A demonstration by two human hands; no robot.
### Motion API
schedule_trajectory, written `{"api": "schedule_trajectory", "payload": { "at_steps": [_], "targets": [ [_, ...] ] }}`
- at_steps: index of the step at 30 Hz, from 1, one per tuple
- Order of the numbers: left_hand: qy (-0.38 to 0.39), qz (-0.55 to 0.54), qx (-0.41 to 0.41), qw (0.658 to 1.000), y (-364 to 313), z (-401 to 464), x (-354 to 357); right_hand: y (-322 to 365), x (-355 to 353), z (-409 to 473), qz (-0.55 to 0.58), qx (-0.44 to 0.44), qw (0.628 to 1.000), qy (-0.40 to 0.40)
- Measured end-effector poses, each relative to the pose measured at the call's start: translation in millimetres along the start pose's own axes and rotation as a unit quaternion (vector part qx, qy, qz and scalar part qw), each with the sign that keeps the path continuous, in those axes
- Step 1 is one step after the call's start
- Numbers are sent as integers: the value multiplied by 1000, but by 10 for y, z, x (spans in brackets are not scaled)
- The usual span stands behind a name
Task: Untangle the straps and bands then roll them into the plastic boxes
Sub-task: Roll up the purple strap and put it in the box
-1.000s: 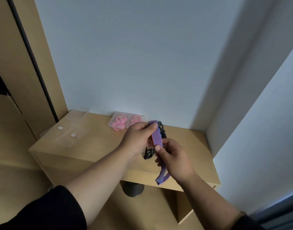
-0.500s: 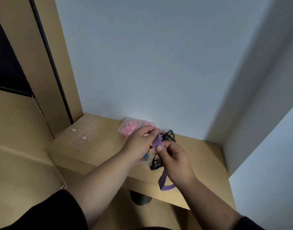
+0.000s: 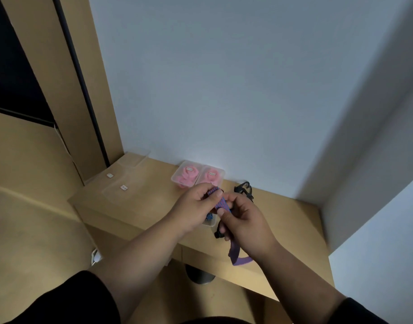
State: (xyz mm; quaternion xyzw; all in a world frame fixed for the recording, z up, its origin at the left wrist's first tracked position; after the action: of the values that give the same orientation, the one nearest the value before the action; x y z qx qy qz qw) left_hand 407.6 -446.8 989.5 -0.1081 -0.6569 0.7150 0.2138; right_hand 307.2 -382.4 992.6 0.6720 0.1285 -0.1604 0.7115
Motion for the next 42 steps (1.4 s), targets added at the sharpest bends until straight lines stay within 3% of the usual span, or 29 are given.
{"api": "schedule_trajectory", "payload": {
  "at_steps": [6,9,16,20,25,29,35,42],
  "targets": [
    [-65,14,-38,997,145,-1,-175,-44,-12,11,-39,17,999,-30],
    [-119,-69,-77,987,257,-33,-296,-76,-66,-10,-144,11,988,-52],
    [-158,-224,-173,946,443,-134,-385,-192,74,30,-95,48,994,-15],
    [-135,-238,-234,933,474,-219,-329,-170,228,44,-77,34,996,41],
    [-97,-70,-185,976,466,-188,-367,-51,248,64,-79,3,997,22],
    [-87,-192,-219,953,530,-279,-271,-25,222,100,-74,-6,997,19],
    [-81,-208,-186,957,509,-364,-303,-108,347,106,-115,-48,989,77],
    [-72,-210,-233,947,617,-537,-329,-103,313,128,-209,-73,970,105]
  ]
}}
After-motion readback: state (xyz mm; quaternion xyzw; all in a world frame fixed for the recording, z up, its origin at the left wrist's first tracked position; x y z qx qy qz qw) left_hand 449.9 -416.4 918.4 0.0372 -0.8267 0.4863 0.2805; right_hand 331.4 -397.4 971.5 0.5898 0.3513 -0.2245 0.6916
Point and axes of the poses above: each hand's wrist, its own z-axis towards the middle knuckle, its own x-axis out of the palm, y = z × x, the point moved 10 cm from there along z, towards the middle knuckle, and after that the axes turned 15 degrees about -z, right-handed, at the moved point
